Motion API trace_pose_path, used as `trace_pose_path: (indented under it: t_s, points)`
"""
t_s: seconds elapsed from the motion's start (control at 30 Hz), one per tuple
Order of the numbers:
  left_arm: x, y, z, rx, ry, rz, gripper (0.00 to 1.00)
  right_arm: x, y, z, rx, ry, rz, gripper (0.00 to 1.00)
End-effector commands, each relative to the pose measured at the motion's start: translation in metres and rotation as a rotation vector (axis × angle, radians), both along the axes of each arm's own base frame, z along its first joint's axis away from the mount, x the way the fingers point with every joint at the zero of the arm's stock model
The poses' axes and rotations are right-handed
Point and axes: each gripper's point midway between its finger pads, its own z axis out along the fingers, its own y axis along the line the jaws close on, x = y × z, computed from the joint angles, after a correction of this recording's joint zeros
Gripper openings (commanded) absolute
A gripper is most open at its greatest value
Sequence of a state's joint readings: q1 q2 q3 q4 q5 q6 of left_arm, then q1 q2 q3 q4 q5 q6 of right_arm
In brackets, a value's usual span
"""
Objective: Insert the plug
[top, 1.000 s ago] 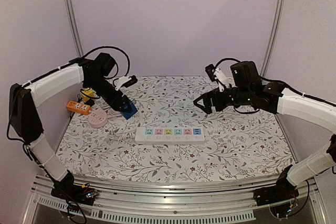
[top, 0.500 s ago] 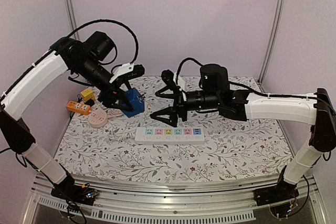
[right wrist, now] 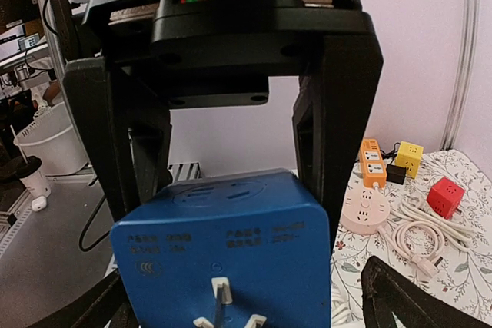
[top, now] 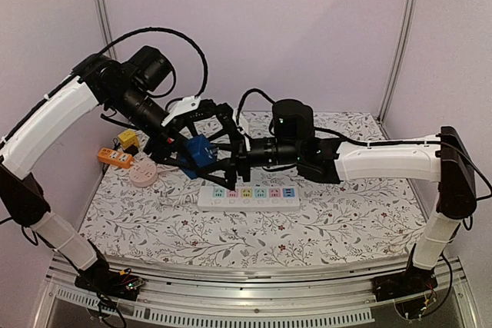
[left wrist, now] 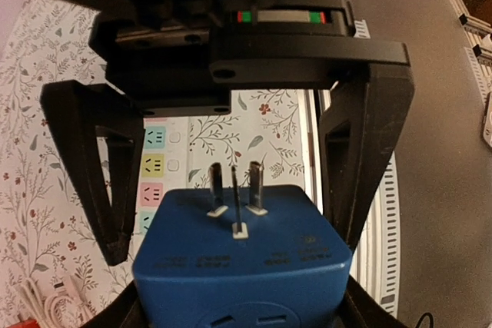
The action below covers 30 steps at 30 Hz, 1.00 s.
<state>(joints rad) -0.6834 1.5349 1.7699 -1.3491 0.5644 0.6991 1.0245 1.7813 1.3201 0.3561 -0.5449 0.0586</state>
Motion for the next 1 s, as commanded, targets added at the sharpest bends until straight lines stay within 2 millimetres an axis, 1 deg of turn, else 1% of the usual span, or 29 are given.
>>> trace_pose_path:
  t_s: [0.0, 0.07, 0.13, 0.17, 0.23, 0.27, 0.3, 0.33, 0.4, 0.43, 0.5, 0.53, 0.57, 0.6, 0.63, 0.67, 0.77, 0.8, 0.83, 0.87, 0.97]
  points:
    - [-0.049, 0.023, 0.007, 0.055, 0.140, -0.048, 0.00, 0.006, 0.007, 0.013, 0.060, 0.008, -0.005, 0.97]
    - [-0.052, 0.022, 0.011, 0.040, 0.146, -0.052, 0.00, 0.002, 0.008, 0.018, 0.081, 0.000, 0.021, 0.92]
    - [-0.055, 0.022, 0.017, 0.022, 0.147, -0.053, 0.00, -0.001, 0.008, 0.019, 0.090, -0.002, 0.043, 0.82]
    - [-0.055, 0.021, 0.019, 0.015, 0.147, -0.055, 0.00, -0.003, 0.008, 0.021, 0.098, -0.001, 0.052, 0.74]
    - [-0.056, 0.021, 0.022, 0.006, 0.142, -0.053, 0.00, -0.007, 0.007, 0.023, 0.111, -0.005, 0.072, 0.54]
    - [-0.056, 0.021, 0.023, 0.002, 0.143, -0.053, 0.00, -0.010, 0.007, 0.025, 0.117, -0.006, 0.087, 0.42]
    - [-0.057, 0.021, 0.023, -0.001, 0.147, -0.054, 0.00, -0.011, 0.005, 0.026, 0.126, -0.012, 0.096, 0.33]
    - [-0.058, 0.021, 0.023, -0.004, 0.151, -0.055, 0.00, -0.015, 0.003, 0.028, 0.132, -0.016, 0.107, 0.27]
    - [-0.060, 0.020, 0.023, -0.012, 0.164, -0.059, 0.00, -0.017, -0.001, 0.034, 0.150, -0.024, 0.108, 0.04]
    - [-0.061, 0.020, 0.023, -0.016, 0.168, -0.060, 0.00, -0.019, -0.005, 0.039, 0.160, -0.031, 0.104, 0.00]
    - [-0.060, 0.019, 0.023, -0.020, 0.170, -0.057, 0.00, -0.022, -0.011, 0.042, 0.160, -0.029, 0.100, 0.00]
    - [-0.058, 0.019, 0.023, -0.021, 0.164, -0.050, 0.04, -0.023, -0.014, 0.043, 0.157, -0.026, 0.095, 0.00]
    - [-0.053, 0.018, 0.023, -0.019, 0.149, -0.030, 0.26, -0.023, -0.018, 0.046, 0.145, -0.015, 0.088, 0.00]
    - [-0.047, 0.018, 0.024, -0.015, 0.136, -0.004, 0.63, -0.022, -0.021, 0.047, 0.131, 0.003, 0.081, 0.00]
    - [-0.040, 0.019, 0.024, -0.008, 0.112, 0.025, 0.89, -0.019, -0.024, 0.051, 0.126, 0.044, 0.075, 0.00]
    - [-0.032, 0.022, 0.027, -0.001, 0.076, 0.053, 0.99, -0.017, -0.029, 0.054, 0.126, 0.093, 0.074, 0.00]
    - [-0.009, 0.037, 0.045, 0.011, -0.062, 0.143, 0.99, 0.002, -0.041, 0.049, 0.114, 0.277, 0.030, 0.00]
    - [-0.001, 0.044, 0.051, 0.019, -0.114, 0.177, 0.99, 0.012, -0.046, 0.049, 0.117, 0.337, -0.011, 0.00]
    - [0.001, 0.052, 0.059, 0.024, -0.179, 0.195, 1.00, 0.020, -0.050, 0.047, 0.119, 0.406, -0.053, 0.00]
    - [0.003, 0.060, 0.064, 0.032, -0.243, 0.202, 1.00, 0.027, -0.052, 0.046, 0.122, 0.440, -0.100, 0.00]
    - [0.001, 0.080, 0.073, 0.058, -0.411, 0.185, 0.99, 0.044, -0.060, 0.052, 0.163, 0.528, -0.216, 0.00]
